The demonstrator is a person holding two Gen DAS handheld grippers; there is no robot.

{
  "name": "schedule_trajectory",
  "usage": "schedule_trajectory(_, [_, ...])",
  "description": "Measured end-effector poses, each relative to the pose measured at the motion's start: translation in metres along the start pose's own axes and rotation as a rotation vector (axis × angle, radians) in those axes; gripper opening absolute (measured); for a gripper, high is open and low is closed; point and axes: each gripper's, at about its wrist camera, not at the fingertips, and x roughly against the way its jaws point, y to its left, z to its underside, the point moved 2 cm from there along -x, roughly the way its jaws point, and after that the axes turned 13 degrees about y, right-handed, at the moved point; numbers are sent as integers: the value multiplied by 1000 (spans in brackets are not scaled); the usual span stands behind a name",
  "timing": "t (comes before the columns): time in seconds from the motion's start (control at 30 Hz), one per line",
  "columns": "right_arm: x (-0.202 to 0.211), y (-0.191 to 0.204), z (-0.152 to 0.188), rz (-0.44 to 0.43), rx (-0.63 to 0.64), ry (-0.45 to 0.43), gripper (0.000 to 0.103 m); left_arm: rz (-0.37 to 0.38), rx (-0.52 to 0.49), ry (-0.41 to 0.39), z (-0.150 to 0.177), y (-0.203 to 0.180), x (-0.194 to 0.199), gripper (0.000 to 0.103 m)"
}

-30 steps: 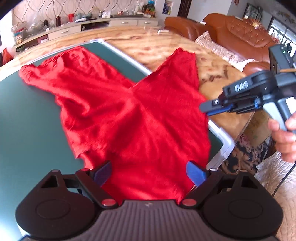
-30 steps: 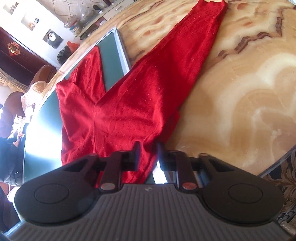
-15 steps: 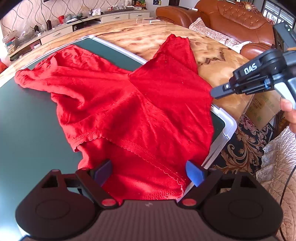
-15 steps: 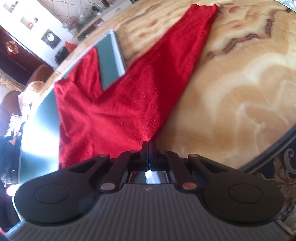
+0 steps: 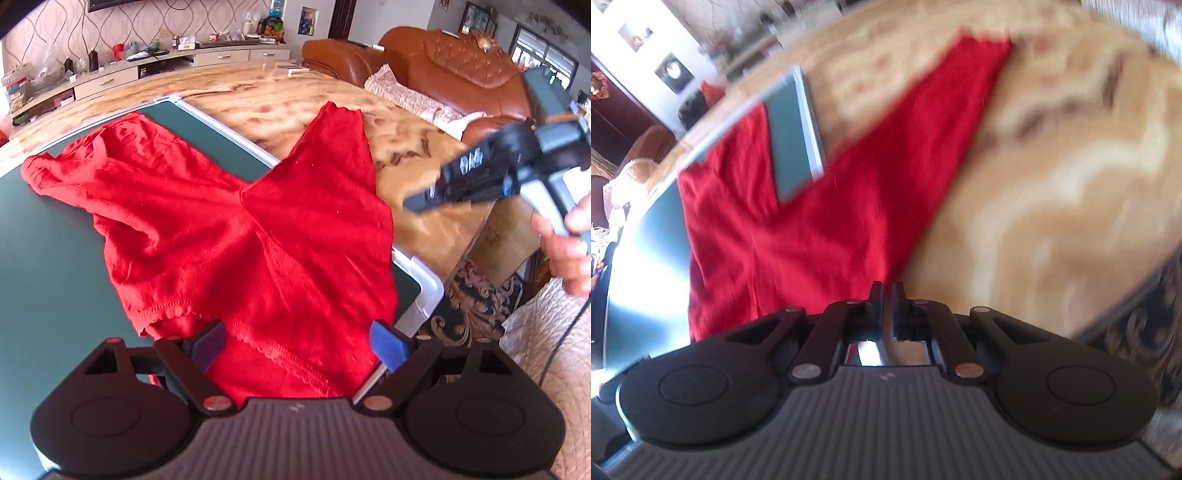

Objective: Fold clothes
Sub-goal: 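Carry the sleeve end with the right gripper across the garment body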

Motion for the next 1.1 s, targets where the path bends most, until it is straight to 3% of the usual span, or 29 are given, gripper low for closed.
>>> schedule_trajectory(0.13, [4,47,-48,-154,167,-17,10,26,21,-2,-5,5,-4,90])
schedule_trajectory(0.27, [-32,136,-113,-218,398,12,10,3,46,1,-3,12,-3,90])
schedule_trajectory(0.33, [-63,183,-143,-256,473,68,10,-4,80,8,-2,19,-3,90])
schedule_trajectory(0.43, [-117,248,-181,-267,552,140,10,-28,138,10,0,29,-1,90])
schedule_trajectory(0.57, [-182,308,-210,-215,648,152,10,-29,208,-14,1,43,6,90])
schedule_trajectory(0.83, [-250,339,-232,-161,674,190,10,13,288,-27,3,62,12,90])
schedule_trajectory(1.1, [-253,347,-233,-122,693,180,8,39,292,-21,1,60,11,90])
